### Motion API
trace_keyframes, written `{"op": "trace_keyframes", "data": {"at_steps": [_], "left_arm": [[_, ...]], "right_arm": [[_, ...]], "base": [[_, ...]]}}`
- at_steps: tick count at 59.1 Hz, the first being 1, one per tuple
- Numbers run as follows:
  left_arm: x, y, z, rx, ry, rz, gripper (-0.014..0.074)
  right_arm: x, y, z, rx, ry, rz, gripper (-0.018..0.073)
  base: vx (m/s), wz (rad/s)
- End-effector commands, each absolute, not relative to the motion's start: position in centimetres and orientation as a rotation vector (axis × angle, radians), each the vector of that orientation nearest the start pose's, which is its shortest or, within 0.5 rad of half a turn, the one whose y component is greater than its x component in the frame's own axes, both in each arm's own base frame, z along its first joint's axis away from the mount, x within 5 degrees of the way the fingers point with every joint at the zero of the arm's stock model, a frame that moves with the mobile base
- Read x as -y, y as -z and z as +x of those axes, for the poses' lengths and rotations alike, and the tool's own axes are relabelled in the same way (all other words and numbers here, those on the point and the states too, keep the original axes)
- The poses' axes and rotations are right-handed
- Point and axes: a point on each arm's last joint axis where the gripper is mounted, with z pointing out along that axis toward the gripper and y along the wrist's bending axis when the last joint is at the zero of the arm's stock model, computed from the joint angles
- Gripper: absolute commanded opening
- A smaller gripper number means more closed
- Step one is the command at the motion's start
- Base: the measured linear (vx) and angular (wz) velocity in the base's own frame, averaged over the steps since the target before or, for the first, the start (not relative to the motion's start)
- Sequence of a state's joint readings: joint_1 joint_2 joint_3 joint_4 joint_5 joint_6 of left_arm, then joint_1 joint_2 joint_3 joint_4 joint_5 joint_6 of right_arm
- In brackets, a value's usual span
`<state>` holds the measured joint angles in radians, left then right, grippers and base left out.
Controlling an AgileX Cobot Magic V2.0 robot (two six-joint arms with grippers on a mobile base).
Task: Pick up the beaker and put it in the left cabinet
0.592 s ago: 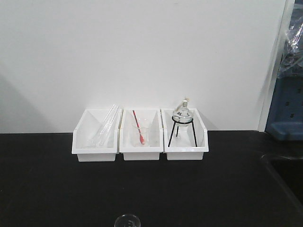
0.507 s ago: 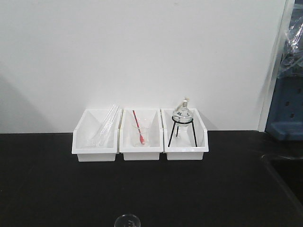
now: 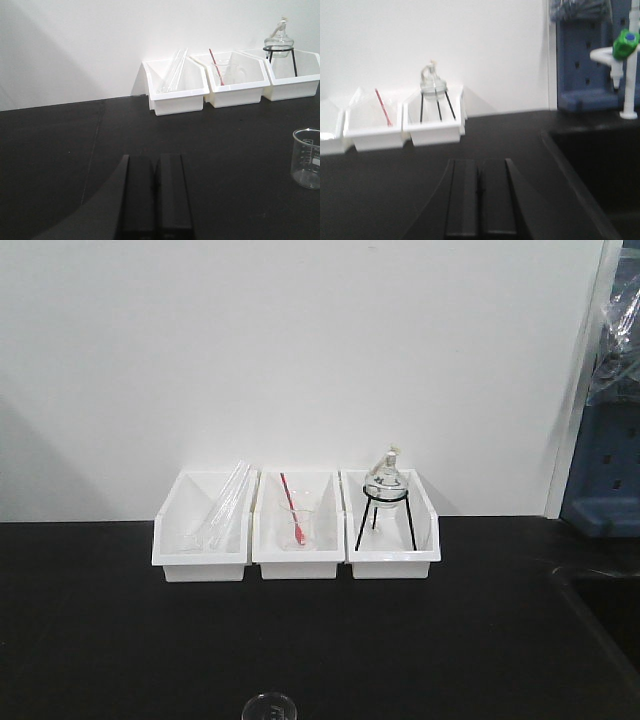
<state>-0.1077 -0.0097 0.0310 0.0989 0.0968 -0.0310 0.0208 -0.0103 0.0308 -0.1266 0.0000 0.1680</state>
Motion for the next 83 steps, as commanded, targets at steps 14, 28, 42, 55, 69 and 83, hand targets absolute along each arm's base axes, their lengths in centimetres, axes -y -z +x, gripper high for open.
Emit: {"op": "trace_keyframes", "data": {"at_steps": [14, 28, 42, 55, 69, 83], "left_arm": [[0.6, -19.9, 5.6, -1.503, 0.041, 0.132, -0.0008], [0.6, -19.9, 5.6, -1.503, 0.041, 0.132, -0.0008], [0.6, -19.9, 5.6, -1.503, 0.041, 0.132, -0.0008], [0.6, -19.9, 5.6, -1.503, 0.041, 0.132, -0.0008], [0.6, -19.9, 5.6, -1.503, 0.041, 0.132, -0.0008], [0.6, -19.9, 5.6, -1.503, 0.041, 0.132, -0.0008]], "right_arm": [[-0.3, -32.0, 4.9, -1.136, 0.066, -0.095, -0.0008], [-0.4, -40.1, 12.1, -1.222, 0.077, -0.109, -0.0008], [-0.6, -41.6, 17.3, -1.258, 0.053, -0.102, -0.0005], [-0.5, -40.6, 18.4, -1.342, 0.038, -0.089, 0.0051], [-0.5, -40.5, 18.4, -1.353, 0.032, -0.083, 0.0337], [-0.6, -41.0, 18.3, -1.304, 0.006, -0.068, 0.0732]], "base": [[0.0, 0.0], [0.0, 0.0], [0.0, 0.0], [0.0, 0.0], [0.0, 0.0], [0.0, 0.0]]}}
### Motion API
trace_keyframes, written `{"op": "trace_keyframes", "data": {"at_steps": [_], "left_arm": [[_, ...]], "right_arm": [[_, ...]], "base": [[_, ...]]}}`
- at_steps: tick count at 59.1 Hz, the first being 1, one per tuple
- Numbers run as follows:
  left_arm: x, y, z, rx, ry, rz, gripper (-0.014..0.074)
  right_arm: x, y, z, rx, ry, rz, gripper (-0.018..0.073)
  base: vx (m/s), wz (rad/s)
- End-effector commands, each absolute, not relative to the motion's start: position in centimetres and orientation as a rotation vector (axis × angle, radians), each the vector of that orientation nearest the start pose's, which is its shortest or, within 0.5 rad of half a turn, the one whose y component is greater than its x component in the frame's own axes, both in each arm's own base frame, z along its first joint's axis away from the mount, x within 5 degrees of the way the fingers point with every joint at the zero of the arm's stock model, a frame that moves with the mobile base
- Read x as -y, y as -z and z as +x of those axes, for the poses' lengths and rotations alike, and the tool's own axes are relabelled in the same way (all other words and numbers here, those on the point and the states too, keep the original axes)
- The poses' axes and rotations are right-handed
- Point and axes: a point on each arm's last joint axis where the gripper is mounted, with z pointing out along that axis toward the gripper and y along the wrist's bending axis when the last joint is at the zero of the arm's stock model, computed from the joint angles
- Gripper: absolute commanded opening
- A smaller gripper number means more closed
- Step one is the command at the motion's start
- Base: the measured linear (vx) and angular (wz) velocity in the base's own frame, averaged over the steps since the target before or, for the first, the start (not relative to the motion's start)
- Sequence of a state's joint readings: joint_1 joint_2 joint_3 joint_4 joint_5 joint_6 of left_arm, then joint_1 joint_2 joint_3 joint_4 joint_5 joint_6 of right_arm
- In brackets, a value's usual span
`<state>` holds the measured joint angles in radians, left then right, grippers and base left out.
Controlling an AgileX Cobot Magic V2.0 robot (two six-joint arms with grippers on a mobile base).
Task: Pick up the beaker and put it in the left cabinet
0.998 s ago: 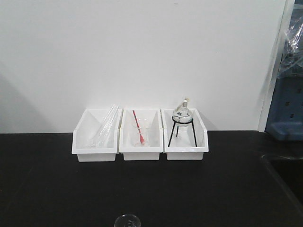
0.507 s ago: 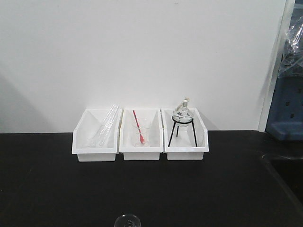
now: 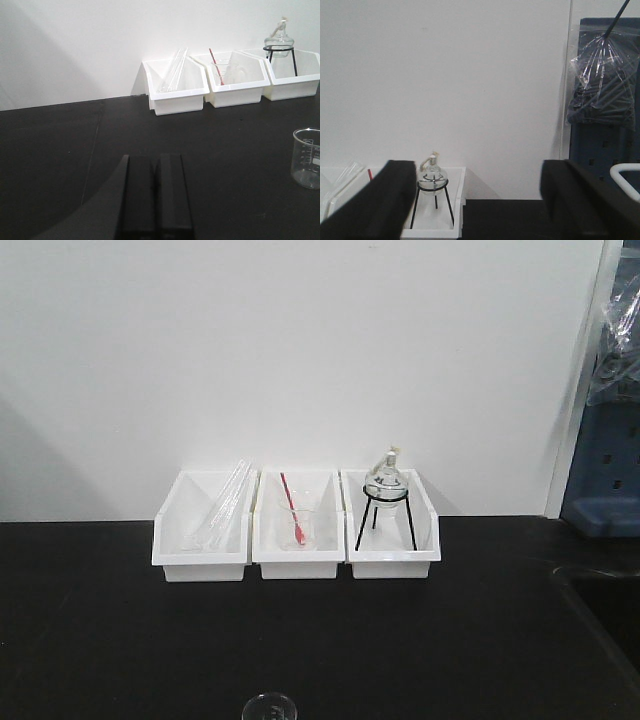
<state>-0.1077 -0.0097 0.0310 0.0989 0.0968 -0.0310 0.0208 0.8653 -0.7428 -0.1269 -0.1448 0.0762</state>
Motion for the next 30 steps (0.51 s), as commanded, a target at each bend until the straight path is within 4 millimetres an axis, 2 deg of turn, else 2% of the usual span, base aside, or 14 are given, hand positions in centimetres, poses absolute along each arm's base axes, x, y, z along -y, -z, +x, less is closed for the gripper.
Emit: {"op": "trace_keyframes", "data": {"at_steps": [1, 13, 19, 24, 30], "left_arm": [[0.6, -19.9, 5.6, -1.503, 0.041, 0.132, -0.0008], [0.6, -19.9, 5.6, -1.503, 0.041, 0.132, -0.0008], [0.6, -19.9, 5.6, -1.503, 0.041, 0.132, -0.0008], [0.6, -19.9, 5.6, -1.503, 0.041, 0.132, -0.0008], [0.6, -19.9, 5.6, -1.503, 0.041, 0.132, -0.0008]], "right_arm": [[-0.6, -41.0, 18.3, -1.3, 0.009, -0.072, 0.073], [-0.6, -41.4, 18.2, -1.254, -0.081, -0.012, 0.0709], [-0.9, -41.3, 19.0, -1.237, -0.125, -0.01, 0.0679], [-2.1, -40.6, 20.1, -1.245, -0.139, -0.109, 0.0648], [-4.8, -39.0, 21.7, -1.286, -0.17, -0.312, 0.0621]], "base": [[0.0, 0.0], [0.0, 0.0], [0.0, 0.0], [0.0, 0.0], [0.0, 0.0]]}}
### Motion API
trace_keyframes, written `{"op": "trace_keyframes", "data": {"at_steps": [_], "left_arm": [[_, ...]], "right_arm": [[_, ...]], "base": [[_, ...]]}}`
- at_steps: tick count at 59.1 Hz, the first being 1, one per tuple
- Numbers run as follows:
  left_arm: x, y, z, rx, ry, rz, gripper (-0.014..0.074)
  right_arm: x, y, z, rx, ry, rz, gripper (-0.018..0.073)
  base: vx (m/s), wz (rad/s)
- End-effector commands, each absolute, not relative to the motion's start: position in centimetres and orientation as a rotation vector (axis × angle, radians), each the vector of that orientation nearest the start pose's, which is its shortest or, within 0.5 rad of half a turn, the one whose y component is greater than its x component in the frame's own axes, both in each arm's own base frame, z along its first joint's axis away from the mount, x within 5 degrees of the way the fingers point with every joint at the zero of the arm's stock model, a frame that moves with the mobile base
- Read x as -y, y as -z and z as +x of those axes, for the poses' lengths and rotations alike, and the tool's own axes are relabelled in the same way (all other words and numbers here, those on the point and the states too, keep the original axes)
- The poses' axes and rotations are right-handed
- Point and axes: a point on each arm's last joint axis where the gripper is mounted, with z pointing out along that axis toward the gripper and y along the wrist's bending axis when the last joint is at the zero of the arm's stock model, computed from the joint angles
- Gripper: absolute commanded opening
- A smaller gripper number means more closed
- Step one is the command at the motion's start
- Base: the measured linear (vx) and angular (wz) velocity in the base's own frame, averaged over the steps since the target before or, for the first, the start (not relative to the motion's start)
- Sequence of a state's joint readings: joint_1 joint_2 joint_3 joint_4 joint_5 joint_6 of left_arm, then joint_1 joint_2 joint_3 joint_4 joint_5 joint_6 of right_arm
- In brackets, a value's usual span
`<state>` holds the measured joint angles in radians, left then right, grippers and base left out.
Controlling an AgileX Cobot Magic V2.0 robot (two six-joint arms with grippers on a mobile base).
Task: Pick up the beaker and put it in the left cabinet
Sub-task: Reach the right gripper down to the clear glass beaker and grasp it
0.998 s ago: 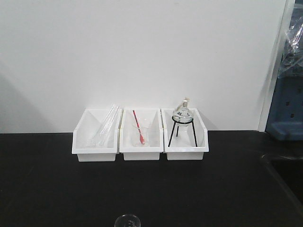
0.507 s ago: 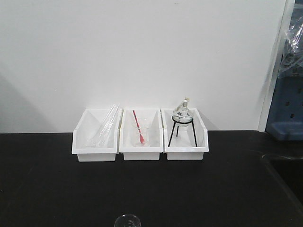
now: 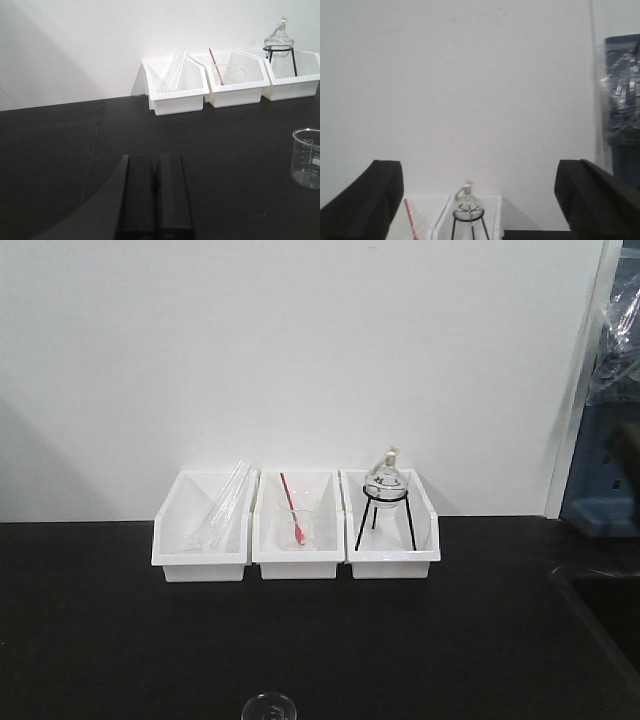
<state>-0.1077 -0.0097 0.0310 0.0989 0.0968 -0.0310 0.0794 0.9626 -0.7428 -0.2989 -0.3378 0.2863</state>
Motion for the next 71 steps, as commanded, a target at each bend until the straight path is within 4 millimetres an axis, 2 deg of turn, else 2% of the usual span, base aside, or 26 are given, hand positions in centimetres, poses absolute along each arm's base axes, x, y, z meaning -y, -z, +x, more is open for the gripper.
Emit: {"op": "trace_keyframes", "data": {"at_steps": [1, 6, 16, 23, 32, 37, 46, 51, 60, 66, 71], "left_arm": [[0.6, -19.9, 5.6, -1.503, 0.041, 0.132, -0.0008], [0.6, -19.9, 5.6, -1.503, 0.041, 0.132, -0.0008], [0.6, -19.9, 5.6, -1.503, 0.041, 0.132, -0.0008], [0.6, -19.9, 5.6, -1.503, 0.041, 0.132, -0.0008], [0.6, -19.9, 5.6, -1.503, 0.041, 0.132, -0.0008], [0.6, -19.9, 5.6, -1.503, 0.041, 0.132, -0.0008], [0.6, -19.9, 5.6, -1.503, 0.041, 0.132, -0.0008], [0.6, -19.9, 5.6, -1.503, 0.041, 0.132, -0.0008], [0.6, -19.9, 5.6, -1.503, 0.041, 0.132, -0.0008], [0.6, -19.9, 5.6, -1.503, 0.041, 0.132, -0.0008], [0.6, -19.9, 5.6, -1.503, 0.041, 0.132, -0.0008]], "right_arm": [[-5.2, -38.7, 21.9, -1.293, -0.178, -0.342, 0.0618], [-7.9, -37.1, 22.6, -1.323, -0.234, -0.506, 0.0609], [-12.5, -33.0, 24.1, -1.458, -0.4, -0.694, 0.0604], [-15.7, -29.1, 24.9, -1.541, -0.51, -0.858, 0.06], [-18.0, -25.9, 25.8, -1.552, -0.744, -0.896, 0.0589], [-18.3, -24.9, 26.1, -1.565, -0.793, -0.891, 0.0582], [-18.1, -24.0, 25.9, -1.593, -0.769, -0.926, 0.0581], [-17.2, -22.9, 25.4, -1.627, -0.76, -0.918, 0.0581], [-14.4, -19.8, 23.6, -1.678, -0.767, -0.867, 0.0581], [-12.8, -18.9, 22.9, -1.644, -0.743, -0.787, 0.0581], [-12.3, -18.7, 22.7, -1.592, -0.703, -0.739, 0.0581]], "base": [[0.0, 0.0], [0.0, 0.0], [0.0, 0.0], [0.0, 0.0], [0.0, 0.0], [0.0, 0.0], [0.0, 0.0], [0.0, 0.0], [0.0, 0.0], [0.0, 0.0], [0.0, 0.0]]}}
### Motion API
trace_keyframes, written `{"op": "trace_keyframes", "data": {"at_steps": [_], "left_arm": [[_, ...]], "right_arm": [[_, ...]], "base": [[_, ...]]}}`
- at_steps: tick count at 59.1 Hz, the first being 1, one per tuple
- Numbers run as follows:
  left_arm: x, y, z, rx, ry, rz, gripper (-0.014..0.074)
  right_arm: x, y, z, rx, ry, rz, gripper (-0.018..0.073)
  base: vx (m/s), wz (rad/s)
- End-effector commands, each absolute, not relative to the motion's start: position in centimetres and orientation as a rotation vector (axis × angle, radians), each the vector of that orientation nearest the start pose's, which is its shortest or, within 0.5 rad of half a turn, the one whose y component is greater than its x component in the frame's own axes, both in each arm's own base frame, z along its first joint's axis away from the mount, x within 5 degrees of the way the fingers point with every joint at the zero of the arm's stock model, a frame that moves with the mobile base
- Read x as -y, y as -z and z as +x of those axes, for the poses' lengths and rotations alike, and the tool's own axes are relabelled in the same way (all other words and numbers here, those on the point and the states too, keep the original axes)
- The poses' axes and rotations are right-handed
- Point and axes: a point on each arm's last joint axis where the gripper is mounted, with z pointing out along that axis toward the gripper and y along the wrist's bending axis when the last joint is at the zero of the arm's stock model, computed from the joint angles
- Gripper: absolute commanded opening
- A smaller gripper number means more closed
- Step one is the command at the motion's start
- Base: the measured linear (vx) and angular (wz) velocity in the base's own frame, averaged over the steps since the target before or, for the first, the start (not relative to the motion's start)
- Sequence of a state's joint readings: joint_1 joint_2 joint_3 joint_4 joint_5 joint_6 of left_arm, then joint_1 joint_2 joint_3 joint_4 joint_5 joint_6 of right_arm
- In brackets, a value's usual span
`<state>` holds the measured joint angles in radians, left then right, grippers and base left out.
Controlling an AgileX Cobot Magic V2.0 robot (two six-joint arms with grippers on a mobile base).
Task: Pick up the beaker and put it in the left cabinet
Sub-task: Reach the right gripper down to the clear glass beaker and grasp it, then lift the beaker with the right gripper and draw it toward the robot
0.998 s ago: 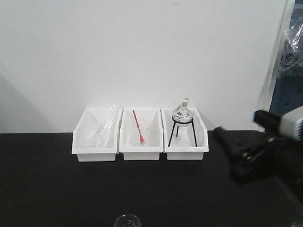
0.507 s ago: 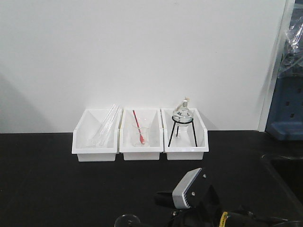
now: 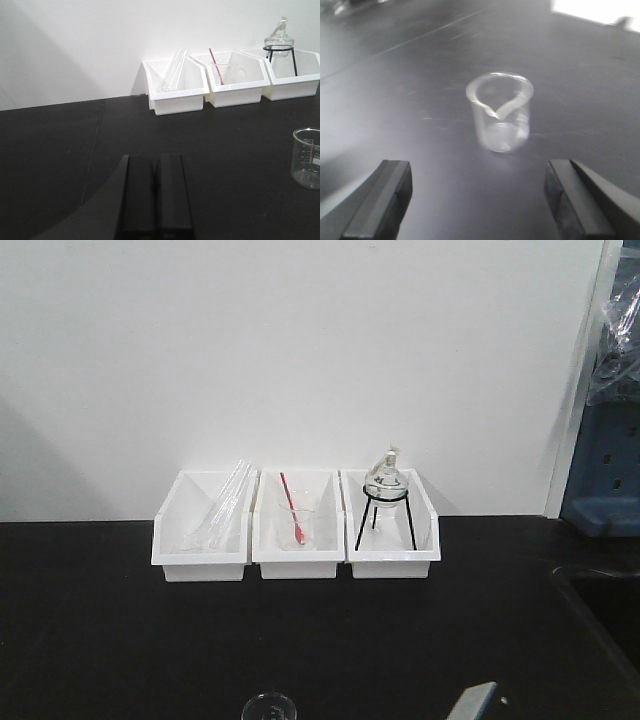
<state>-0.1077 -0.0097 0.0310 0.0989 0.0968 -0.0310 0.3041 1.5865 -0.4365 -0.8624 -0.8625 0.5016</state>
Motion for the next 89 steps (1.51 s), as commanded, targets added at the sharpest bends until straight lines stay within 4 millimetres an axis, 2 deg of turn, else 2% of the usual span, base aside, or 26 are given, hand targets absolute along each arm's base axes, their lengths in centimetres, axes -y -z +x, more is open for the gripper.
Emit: {"op": "trace_keyframes", "data": {"at_steps": [1, 14, 24, 25, 35, 51, 69, 89], "left_arm": [[0.6, -19.9, 5.6, -1.503, 0.041, 0.132, -0.0008], [0.6, -19.9, 5.6, -1.503, 0.041, 0.132, -0.0008], [0.6, -19.9, 5.6, -1.503, 0.041, 0.132, -0.0008], [0.6, -19.9, 5.6, -1.503, 0.041, 0.132, -0.0008], [0.6, -19.9, 5.6, -1.503, 0.041, 0.132, -0.0008], [0.6, -19.9, 5.6, -1.503, 0.041, 0.132, -0.0008], [0.6, -19.9, 5.6, -1.503, 0.041, 0.132, -0.0008], [0.6, -19.9, 5.6, -1.503, 0.041, 0.132, -0.0008]], "right_arm": [[-12.2, -18.7, 22.7, -1.583, -0.693, -0.724, 0.0581], [-12.4, -17.8, 24.0, -1.476, -0.718, -0.647, 0.0581], [-13.2, -15.6, 25.3, -1.474, -0.803, -0.633, 0.0581], [-13.9, -14.5, 26.4, -1.485, -0.847, -0.666, 0.0581], [-15.8, -14.8, 27.6, -1.429, -0.882, -0.718, 0.0581], [-19.6, -13.9, 28.9, -1.418, -0.902, -0.753, 0.0581], [-20.7, -12.2, 30.3, -1.441, -0.894, -0.702, 0.0581], [-21.9, -11.6, 32.4, -1.413, -0.915, -0.692, 0.0581]], "base": [[0.0, 0.0], [0.0, 0.0], [0.0, 0.0], [0.0, 0.0], [0.0, 0.0], [0.0, 0.0], [0.0, 0.0], [0.0, 0.0]]}}
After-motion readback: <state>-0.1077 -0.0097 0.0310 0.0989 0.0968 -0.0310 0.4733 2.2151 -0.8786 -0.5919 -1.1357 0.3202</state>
